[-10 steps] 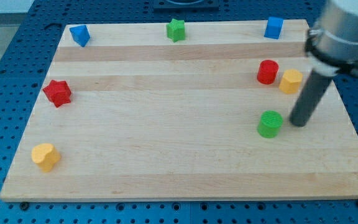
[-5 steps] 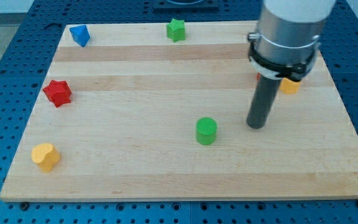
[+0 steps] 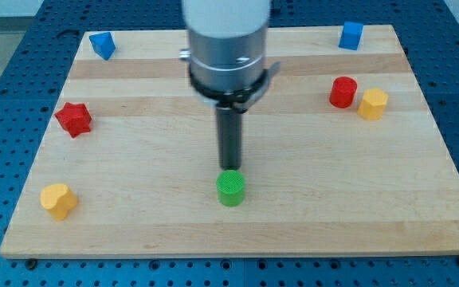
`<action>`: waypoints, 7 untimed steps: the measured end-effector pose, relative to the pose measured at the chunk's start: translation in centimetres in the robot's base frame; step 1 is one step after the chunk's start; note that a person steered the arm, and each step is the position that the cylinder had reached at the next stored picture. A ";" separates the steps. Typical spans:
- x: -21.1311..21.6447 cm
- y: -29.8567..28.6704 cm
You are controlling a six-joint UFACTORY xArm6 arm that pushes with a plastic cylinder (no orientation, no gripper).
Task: Push the green circle to the bottom center
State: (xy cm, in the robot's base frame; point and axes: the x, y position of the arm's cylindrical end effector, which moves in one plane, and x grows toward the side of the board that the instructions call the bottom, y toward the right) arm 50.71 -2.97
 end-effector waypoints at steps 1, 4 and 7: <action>2.5 -1.2; 3.3 -1.3; 3.3 -0.4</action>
